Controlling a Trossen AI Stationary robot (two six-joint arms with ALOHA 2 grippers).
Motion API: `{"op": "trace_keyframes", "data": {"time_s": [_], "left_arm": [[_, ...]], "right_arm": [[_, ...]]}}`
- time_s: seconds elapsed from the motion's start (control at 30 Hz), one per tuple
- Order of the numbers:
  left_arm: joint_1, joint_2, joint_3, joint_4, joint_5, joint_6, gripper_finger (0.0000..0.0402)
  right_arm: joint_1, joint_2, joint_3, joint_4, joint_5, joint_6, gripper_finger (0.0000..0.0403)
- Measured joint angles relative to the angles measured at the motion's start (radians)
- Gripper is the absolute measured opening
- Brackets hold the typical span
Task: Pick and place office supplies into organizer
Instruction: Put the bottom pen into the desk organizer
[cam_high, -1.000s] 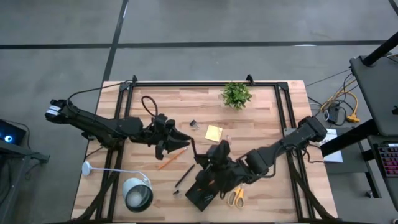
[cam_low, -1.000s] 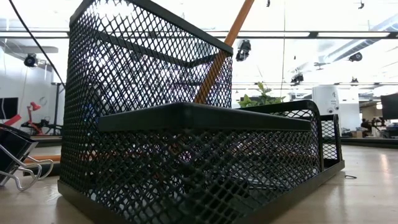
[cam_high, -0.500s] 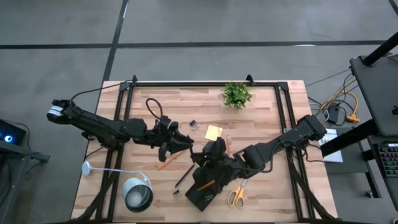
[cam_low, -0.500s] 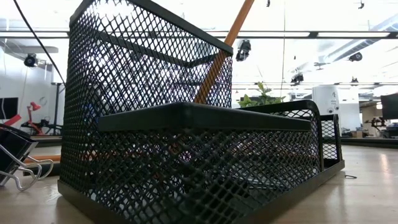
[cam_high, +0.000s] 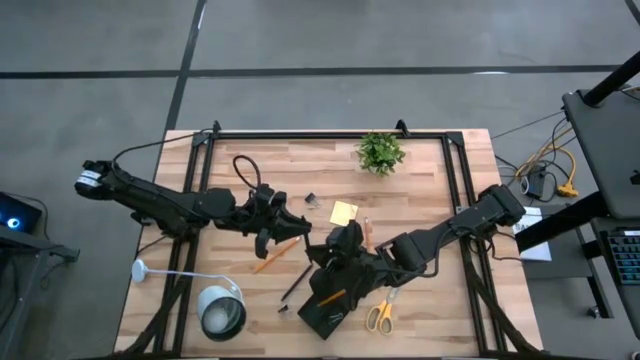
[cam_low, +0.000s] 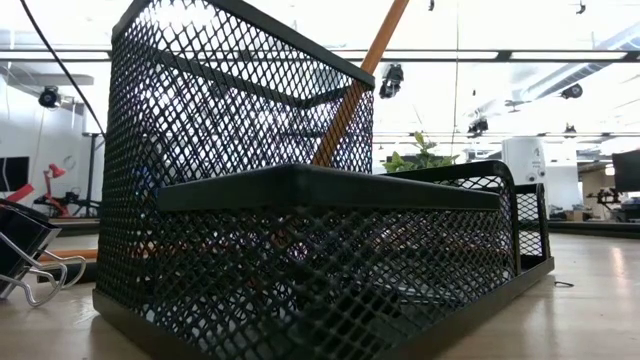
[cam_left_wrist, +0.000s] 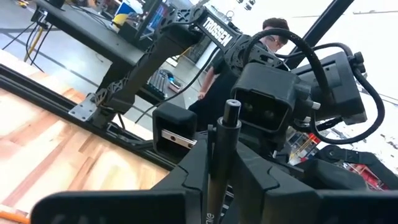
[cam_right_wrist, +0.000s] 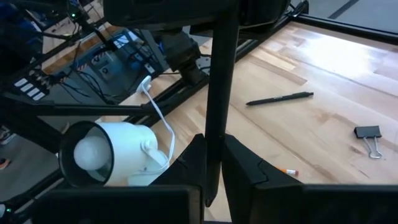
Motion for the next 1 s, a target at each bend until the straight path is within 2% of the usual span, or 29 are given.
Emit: {"op": "trace_keyframes", "data": {"time_s": [0.27, 0.53, 0.87, 1.0], "left_arm": [[0.002, -0.024, 0.0, 0.017, 0.009, 0.042, 0.0028], [0.002, -0.025, 0.001, 0.007, 0.033, 0.077, 0.0028], [-0.007, 0.039, -0.013, -0.032, 0.044, 0.159, 0.0028], [-0.024, 0.101, -0.019, 0.016, 0.079, 0.162, 0.0028]], "right_arm": [[0.032, 0.0, -0.001, -0.023, -0.003, 0.02, 0.008], [0.099, 0.001, -0.002, -0.193, -0.006, 0.199, 0.0134], [0.21, -0.005, -0.002, -0.708, 0.061, 0.682, 0.0164], [0.242, -0.007, -0.002, -0.818, 0.06, 0.82, 0.0169]]}}
